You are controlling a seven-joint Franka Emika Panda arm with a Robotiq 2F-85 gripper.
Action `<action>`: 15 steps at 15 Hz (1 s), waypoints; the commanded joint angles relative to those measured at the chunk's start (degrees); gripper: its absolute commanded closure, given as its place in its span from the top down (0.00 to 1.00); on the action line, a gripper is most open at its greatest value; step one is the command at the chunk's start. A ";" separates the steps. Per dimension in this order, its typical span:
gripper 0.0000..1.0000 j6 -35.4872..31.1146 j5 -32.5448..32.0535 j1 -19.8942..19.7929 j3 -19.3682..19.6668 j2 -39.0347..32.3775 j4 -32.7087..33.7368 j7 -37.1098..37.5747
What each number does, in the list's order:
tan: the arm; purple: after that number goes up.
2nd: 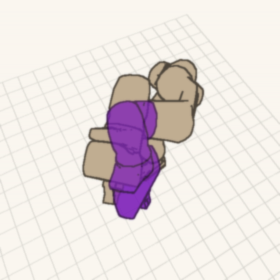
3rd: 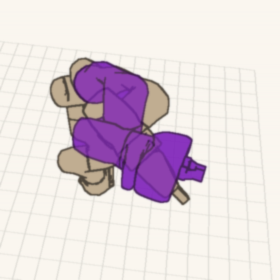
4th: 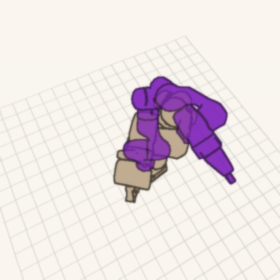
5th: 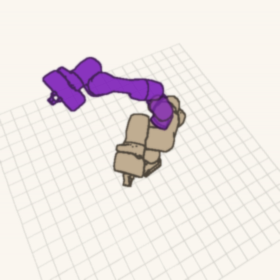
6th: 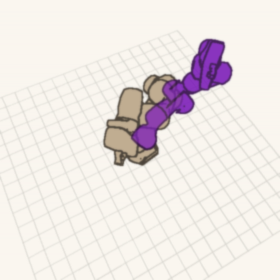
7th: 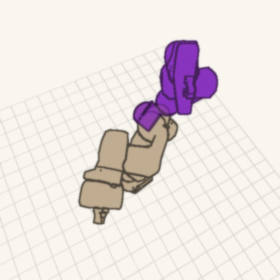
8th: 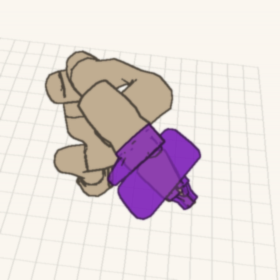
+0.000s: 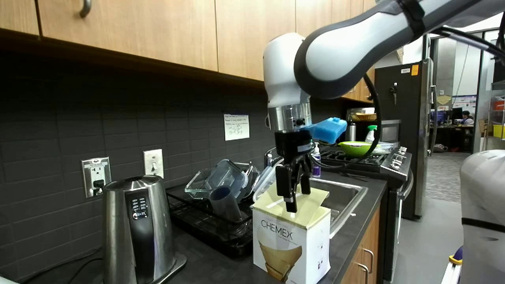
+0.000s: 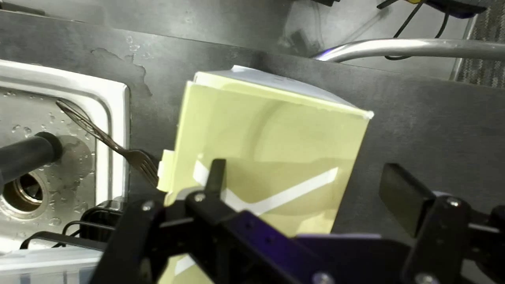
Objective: Close the white box
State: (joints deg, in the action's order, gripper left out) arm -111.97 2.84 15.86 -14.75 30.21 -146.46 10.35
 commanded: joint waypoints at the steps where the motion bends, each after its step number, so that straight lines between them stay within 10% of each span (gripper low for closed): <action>1: 1.00 -2.00 0.93 -0.76 0.84 0.95 -1.62 -0.94; 15: 1.00 -5.74 2.70 -0.75 1.63 0.62 -4.84 -1.26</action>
State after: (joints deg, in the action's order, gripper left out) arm -116.03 3.81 15.07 -13.61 30.24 -149.63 10.32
